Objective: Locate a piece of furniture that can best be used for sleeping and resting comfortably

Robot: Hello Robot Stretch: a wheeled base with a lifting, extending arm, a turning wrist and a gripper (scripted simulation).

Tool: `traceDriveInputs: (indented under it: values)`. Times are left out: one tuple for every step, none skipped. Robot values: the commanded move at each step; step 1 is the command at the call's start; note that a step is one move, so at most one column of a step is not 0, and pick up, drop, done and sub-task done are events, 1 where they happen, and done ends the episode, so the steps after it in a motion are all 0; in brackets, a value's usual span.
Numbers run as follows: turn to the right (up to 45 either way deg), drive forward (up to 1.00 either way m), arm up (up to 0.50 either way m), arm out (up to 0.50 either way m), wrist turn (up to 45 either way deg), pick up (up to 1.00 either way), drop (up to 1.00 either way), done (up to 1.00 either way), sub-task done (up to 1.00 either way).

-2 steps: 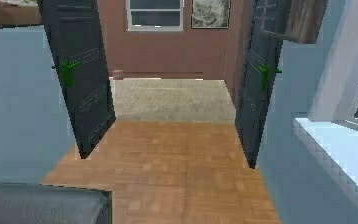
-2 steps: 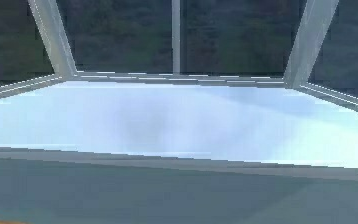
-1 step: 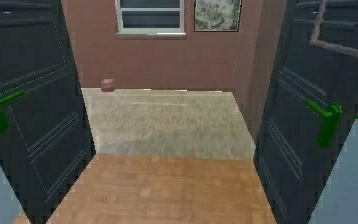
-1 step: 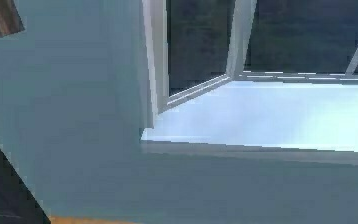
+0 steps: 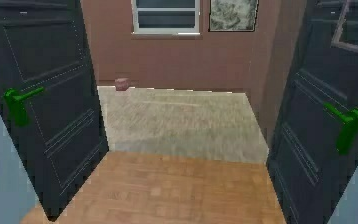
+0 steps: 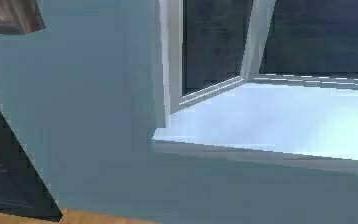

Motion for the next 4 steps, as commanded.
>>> traceDriveInputs:
  values:
    - [0.0, 1.0, 0.0, 0.0, 0.0, 0.0, 0.0, 0.0, 0.0]
    - [0.0, 1.0, 0.0, 0.0, 0.0, 0.0, 0.0, 0.0, 0.0]
    - [-45.0, 0.0, 0.0, 0.0, 0.0, 0.0, 0.0, 0.0, 0.0]
    - [-9.0, 0.0, 0.0, 0.0, 0.0, 0.0, 0.0, 0.0, 0.0]
